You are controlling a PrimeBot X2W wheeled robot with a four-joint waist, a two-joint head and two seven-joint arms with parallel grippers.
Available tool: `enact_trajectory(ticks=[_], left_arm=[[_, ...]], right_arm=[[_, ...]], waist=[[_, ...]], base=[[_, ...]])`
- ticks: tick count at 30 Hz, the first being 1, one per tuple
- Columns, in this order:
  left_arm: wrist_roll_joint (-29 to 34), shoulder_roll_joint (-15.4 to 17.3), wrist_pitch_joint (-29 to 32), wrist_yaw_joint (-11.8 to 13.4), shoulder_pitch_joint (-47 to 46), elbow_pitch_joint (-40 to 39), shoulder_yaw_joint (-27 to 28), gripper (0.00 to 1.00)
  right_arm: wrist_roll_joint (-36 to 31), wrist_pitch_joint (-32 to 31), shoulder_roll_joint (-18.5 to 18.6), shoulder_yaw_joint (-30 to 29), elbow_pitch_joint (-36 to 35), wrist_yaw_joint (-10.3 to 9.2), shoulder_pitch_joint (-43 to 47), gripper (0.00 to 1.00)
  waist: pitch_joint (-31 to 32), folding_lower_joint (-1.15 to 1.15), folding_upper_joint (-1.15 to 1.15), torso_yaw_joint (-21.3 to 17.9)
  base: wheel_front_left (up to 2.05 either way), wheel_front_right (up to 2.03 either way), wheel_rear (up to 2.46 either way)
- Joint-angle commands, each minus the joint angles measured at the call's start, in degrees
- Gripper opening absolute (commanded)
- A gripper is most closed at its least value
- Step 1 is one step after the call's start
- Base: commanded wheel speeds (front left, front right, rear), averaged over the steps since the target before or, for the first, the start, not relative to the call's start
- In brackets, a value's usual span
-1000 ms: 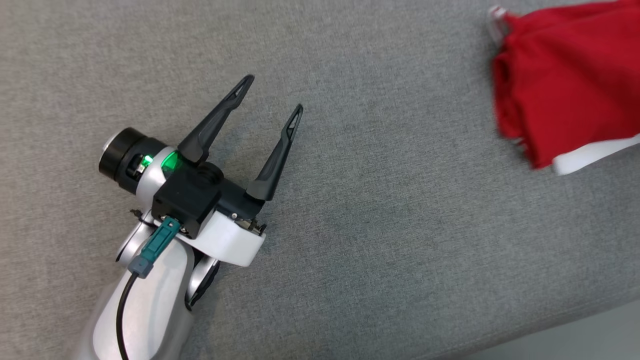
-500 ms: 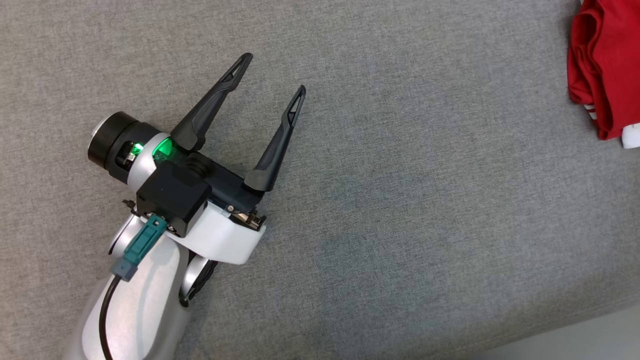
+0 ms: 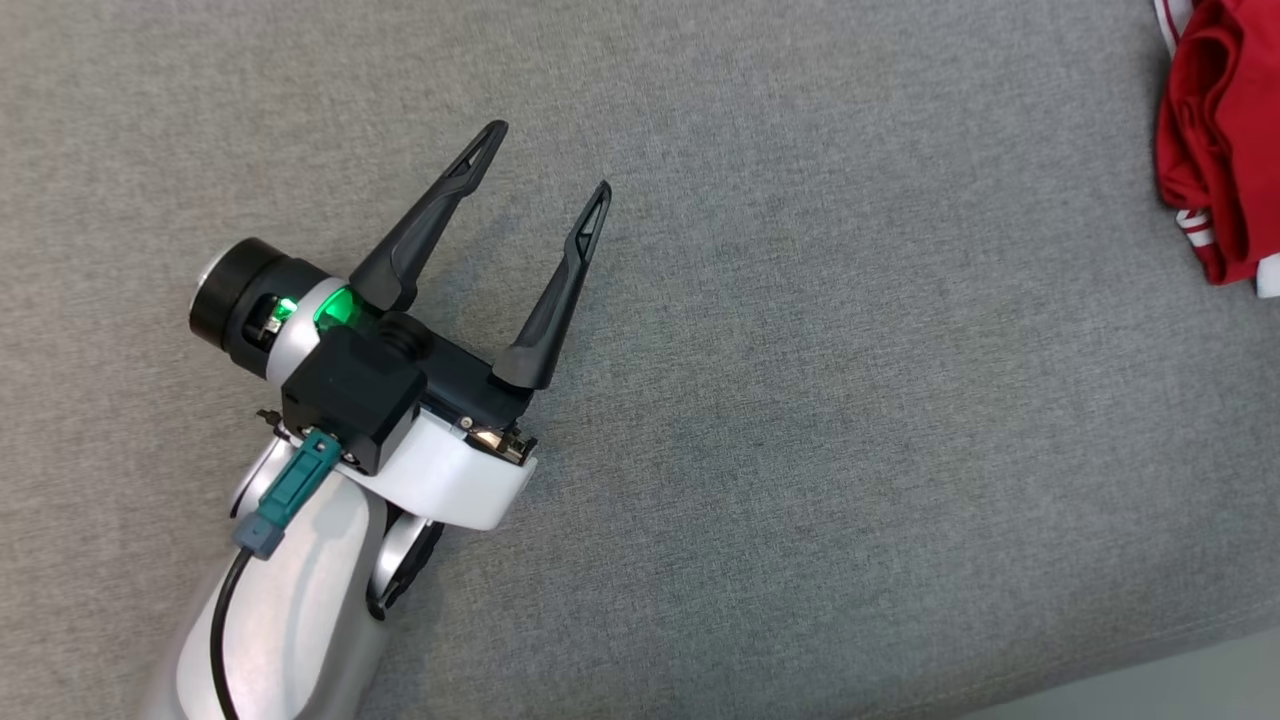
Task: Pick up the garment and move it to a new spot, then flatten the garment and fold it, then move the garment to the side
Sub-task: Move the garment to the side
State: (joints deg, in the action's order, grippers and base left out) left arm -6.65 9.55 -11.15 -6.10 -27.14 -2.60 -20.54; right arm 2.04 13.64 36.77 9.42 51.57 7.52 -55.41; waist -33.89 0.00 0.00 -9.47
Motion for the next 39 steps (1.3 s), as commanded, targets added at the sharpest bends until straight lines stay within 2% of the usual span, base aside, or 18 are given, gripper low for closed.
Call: enact_trajectory(ticks=[1, 6, 14, 22, 28, 33, 39], left_arm=[[-0.54, -0.06, -0.55, 0.39, 0.82, 0.5, 0.09, 1.0], [-1.22, -0.5, -1.55, 1.1, 1.94, 2.08, 0.28, 1.0], [-3.19, -1.26, -3.13, 3.15, 6.25, 5.73, 1.91, 1.0], [-5.02, -1.41, -3.89, 5.21, 11.09, 7.73, 4.51, 1.0], [-5.3, -1.75, -4.07, 6.83, 14.73, 8.37, 6.38, 1.0], [-5.68, -2.33, -4.06, 7.66, 18.37, 9.95, 8.83, 1.0], [-4.96, -3.86, -4.07, 7.47, 22.47, 11.35, 12.01, 1.0]], right_arm=[[0.26, 0.53, -0.72, -0.51, -0.44, -0.06, 0.5, 1.0], [1.27, 0.77, -3.36, -0.21, -2.58, -0.06, 1.7, 1.0], [6.56, 1.06, -9.13, 3.7, -11.97, -0.05, 7.56, 1.0], [8.8, 0.37, -13.66, 5.85, -20.13, -0.05, 14.85, 1.0], [9.73, 0.79, -17.53, 3.62, -24.38, -0.05, 22.34, 1.0], [9.34, 1.23, -22.28, 0.51, -27.41, -0.05, 29.07, 1.0], [6.18, 1.58, -27.88, -2.74, -30.02, -0.05, 36.96, 1.0]], waist=[[1.67, 0.0, 0.0, 0.43], [5.49, 0.0, 0.0, 1.29], [15.28, 0.0, 0.0, 4.69], [21.26, 0.0, 0.0, 7.88], [25.0, 0.0, 0.0, 10.47], [28.08, 0.0, 0.0, 11.76], [31.37, 0.0, 0.0, 12.75]], base=[[0.0, 0.0, 0.0], [0.0, 0.0, 0.0], [0.0, 0.0, 0.0], [0.0, 0.0, 0.0], [0.0, 0.0, 0.0], [0.0, 0.0, 0.0], [0.0, 0.0, 0.0]])
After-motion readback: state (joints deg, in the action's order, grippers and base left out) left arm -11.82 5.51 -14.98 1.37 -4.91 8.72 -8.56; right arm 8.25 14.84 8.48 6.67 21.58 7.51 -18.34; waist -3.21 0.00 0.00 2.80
